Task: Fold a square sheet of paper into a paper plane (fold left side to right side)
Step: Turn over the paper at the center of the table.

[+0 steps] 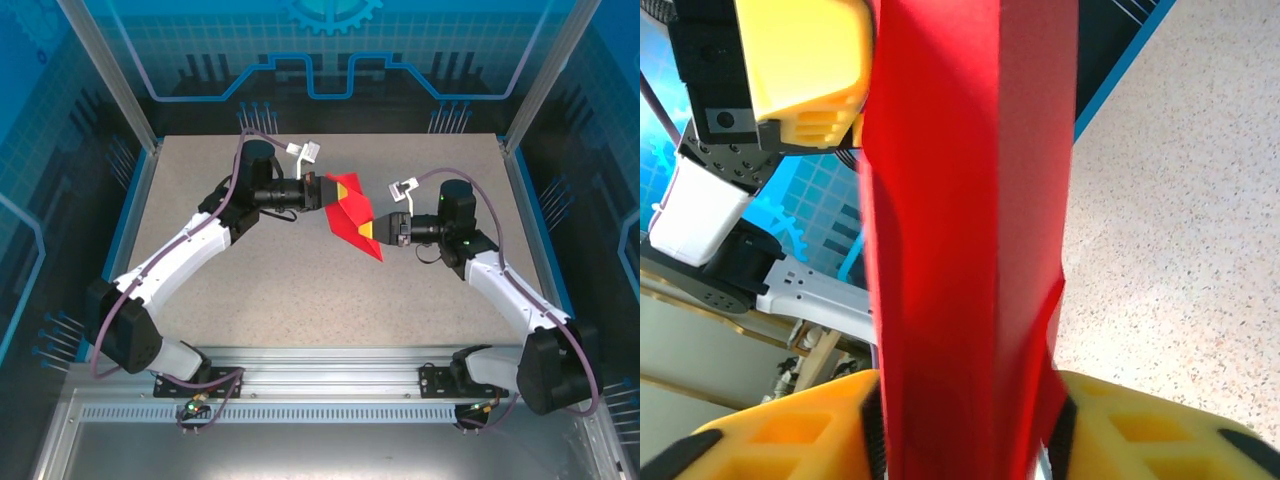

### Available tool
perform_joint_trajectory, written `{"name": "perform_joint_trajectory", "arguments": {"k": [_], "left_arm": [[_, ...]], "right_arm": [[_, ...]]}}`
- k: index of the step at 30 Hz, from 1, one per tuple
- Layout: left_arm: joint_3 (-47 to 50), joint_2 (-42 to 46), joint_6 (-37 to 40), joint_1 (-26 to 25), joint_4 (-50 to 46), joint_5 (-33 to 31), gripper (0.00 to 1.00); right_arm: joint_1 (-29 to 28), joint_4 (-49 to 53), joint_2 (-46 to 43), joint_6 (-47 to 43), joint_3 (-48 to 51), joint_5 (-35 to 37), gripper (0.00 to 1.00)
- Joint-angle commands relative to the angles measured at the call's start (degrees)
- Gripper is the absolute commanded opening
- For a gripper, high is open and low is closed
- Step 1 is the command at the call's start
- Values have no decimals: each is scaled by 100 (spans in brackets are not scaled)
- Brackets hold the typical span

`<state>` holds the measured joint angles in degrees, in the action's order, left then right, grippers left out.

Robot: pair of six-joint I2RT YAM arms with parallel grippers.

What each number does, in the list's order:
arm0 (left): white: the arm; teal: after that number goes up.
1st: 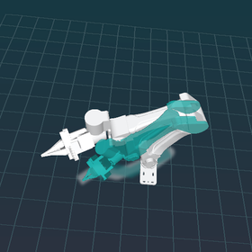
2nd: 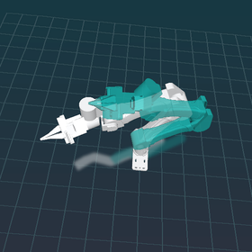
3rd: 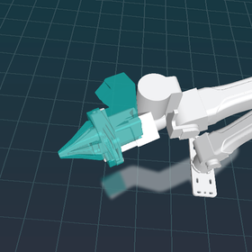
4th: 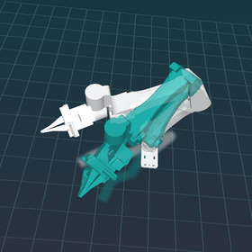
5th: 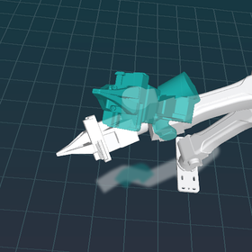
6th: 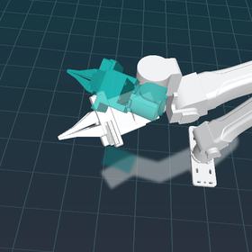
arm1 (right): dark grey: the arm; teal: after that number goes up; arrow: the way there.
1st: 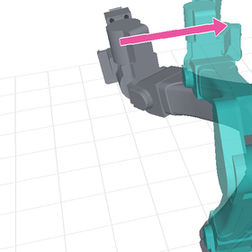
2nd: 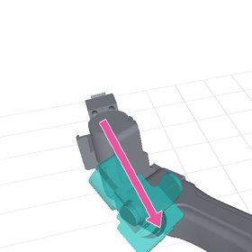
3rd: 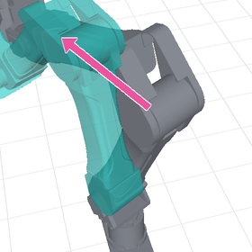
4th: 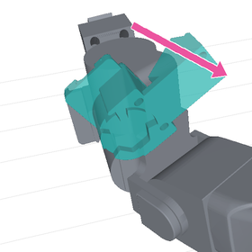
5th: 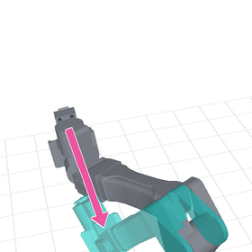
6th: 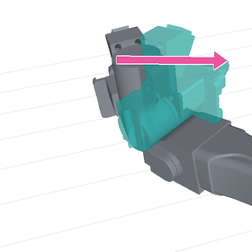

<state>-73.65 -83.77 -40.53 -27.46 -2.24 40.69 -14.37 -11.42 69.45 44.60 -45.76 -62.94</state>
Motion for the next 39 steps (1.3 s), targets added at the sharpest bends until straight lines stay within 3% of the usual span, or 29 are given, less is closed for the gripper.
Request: {"name": "perform_joint_trajectory", "arguments": {"k": [1, 5, 11, 16, 20, 26, 32, 39], "left_arm": [[122, 151, 100, 22, -37, 116, 13], [175, 137, 238, 85, -251, 14, 18], [175, 354, 732, 270, -1175, -636, 44], [312, 1120, 1263, 321, -2326, -2474, 55], [758, 1984, 1279, 324, -2733, -4157, 60], [1363, 2859, 823, 323, -3138, -5564, 63], [1653, 3291, 578, 325, -3362, -6188, 68], [1614, 3332, 634, 321, -3422, -6226, 69]], "right_arm": [[-43, 199, -142, -158, -17, 75, 36], [-31, 835, -208, -583, -105, 224, 24], [-54, 2419, -274, -1651, -429, 973, 21], [-545, 4324, -270, -2888, -1215, 3111, 18], [-1738, 5436, -5, -3548, -1947, 6002, 17], [-3403, 6563, 1181, -3872, -3049, 9434, 11], [-4252, 7679, 2941, -3704, -4044, 11490, 10], [-4596, 8416, 4711, -3405, -4698, 12652, 11]]}}
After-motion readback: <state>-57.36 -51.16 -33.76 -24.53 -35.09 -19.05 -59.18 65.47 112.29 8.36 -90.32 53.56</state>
